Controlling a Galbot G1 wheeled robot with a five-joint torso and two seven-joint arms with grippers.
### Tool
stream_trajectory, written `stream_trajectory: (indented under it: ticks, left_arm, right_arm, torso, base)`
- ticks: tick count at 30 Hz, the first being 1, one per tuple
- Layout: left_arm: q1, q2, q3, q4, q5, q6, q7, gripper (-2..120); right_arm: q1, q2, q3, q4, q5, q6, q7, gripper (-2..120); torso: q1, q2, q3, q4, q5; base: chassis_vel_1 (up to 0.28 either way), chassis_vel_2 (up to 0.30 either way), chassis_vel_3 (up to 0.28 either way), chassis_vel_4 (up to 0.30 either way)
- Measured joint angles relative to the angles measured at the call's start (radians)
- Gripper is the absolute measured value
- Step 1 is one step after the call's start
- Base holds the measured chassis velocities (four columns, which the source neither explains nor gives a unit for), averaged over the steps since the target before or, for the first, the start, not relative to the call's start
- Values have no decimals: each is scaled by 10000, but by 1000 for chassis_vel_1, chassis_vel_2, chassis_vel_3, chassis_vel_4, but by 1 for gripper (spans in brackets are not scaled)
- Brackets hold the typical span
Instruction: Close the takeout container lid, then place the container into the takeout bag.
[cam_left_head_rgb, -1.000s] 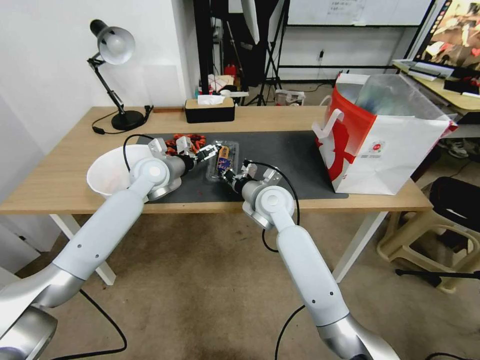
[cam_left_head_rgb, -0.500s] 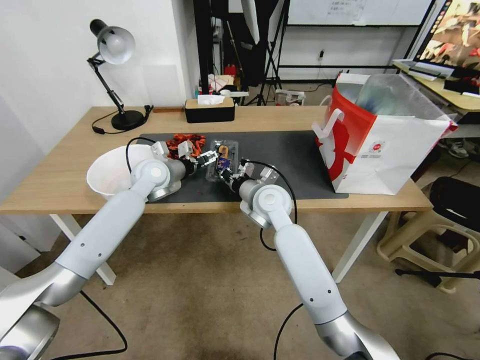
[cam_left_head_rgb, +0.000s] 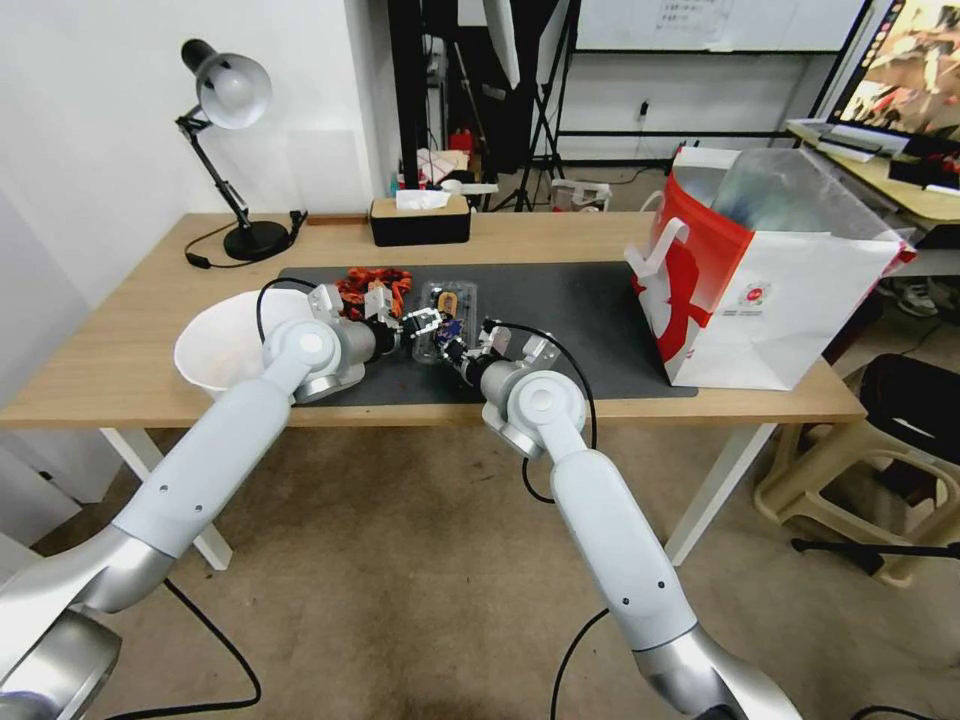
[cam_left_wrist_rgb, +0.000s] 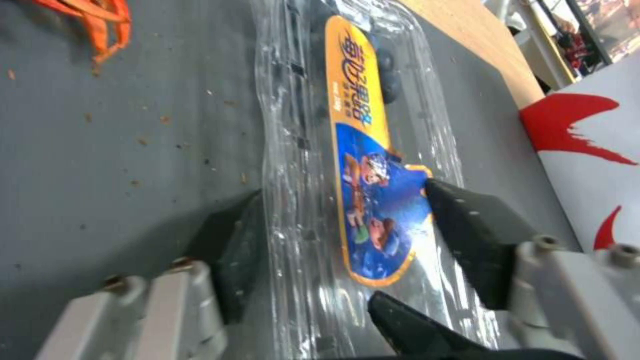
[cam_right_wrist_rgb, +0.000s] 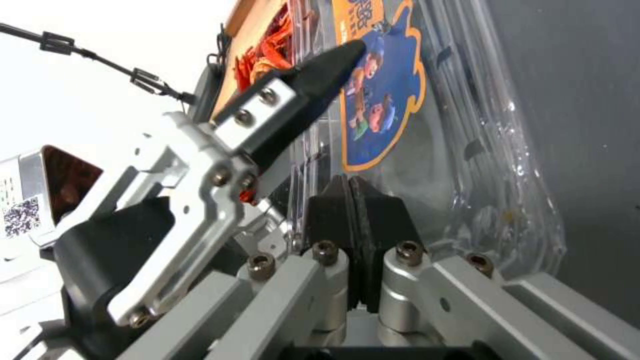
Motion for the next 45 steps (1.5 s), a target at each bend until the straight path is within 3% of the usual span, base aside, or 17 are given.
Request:
stream_trajectory:
  ticks: [15,24,34,37,40,41,45]
  left_arm:
    - [18,71,-21,1,-24,-67,-3,2]
    - [54,96,-65,-16,-70,-134,8,2]
    - [239,179,-244,-162,-73,-208,-29,2]
    - [312,214,-291,-226,-71,-226,-41,2]
    - [413,238,-363,-330,-68,-259,-53,2]
    - [413,238,-363,-330,-68,-259,-53,2]
    - [523,270,-433,-455,-65,-244,-67,2]
  right_arm:
    - [-74,-23,1,76,2,0,5,0]
    - [-226,-69,0,356,-21,-12,26,0]
    - [-688,-794,-39,1653,-101,-9,46,0]
    - [-908,-1085,-106,1999,-988,123,-272,0]
    - [-1681,-1927,-292,2622,-3802,855,-1423,0]
    - [-1681,-1927,-292,2622,-3802,855,-1423,0]
    - [-2948,-3151,-218,3384,-7181,2358,-2748,0]
  torso:
    - [0,0,0,1,0]
    - [0,0,1,1,1]
    - [0,0,1,2,2]
    - [0,0,0,7,2]
    - [0,0,0,2,4]
    - [0,0,0,2,4]
    - [0,0,0,-1,3]
  base:
    - [0,0,0,0]
    - [0,0,0,0]
    - [0,0,0,0]
    - [0,0,0,0]
    - [0,0,0,0]
    - [0,0,0,0]
    - [0,0,0,0]
